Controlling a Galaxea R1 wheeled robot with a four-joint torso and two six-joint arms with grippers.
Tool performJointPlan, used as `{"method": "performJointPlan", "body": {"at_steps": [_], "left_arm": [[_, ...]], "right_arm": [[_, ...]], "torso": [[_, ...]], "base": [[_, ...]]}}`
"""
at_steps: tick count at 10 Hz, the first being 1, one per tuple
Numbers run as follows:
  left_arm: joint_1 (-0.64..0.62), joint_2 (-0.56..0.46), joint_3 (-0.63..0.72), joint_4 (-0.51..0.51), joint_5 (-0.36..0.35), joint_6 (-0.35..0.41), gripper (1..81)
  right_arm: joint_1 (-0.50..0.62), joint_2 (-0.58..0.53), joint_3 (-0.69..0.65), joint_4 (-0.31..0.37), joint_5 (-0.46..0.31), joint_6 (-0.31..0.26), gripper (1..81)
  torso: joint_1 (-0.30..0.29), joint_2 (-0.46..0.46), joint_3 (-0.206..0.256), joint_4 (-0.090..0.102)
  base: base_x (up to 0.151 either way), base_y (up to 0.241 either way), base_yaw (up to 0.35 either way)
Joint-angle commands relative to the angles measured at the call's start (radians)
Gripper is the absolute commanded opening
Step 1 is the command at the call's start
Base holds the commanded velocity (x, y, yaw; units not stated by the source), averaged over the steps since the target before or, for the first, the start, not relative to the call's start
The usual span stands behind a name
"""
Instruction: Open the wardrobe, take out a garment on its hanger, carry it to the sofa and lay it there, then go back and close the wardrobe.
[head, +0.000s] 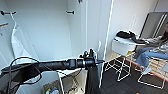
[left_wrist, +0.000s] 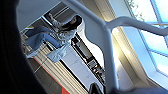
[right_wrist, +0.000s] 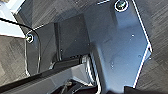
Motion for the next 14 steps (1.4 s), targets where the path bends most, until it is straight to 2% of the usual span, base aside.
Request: {"method": "performJointPlan", "body": {"at_steps": [1, 14], "left_arm": [[-0.184, 0.005, 0.026, 0.027, -0.021, 0.018, 1.0], [-0.184, 0.002, 0.036, 0.029, -0.023, 0.018, 1.0]], "right_arm": [[0.04, 0.01, 0.007, 0.005, -0.067, -0.004, 81.1], [0.04, 0.011, 0.007, 0.008, -0.065, -0.004, 81.1]], "torso": [[0.0, 0.0, 0.0, 0.0], [0.0, 0.0, 0.0, 0.0]], "base": [[0.0, 0.0, -0.171], [0.0, 0.0, -0.197]]}}
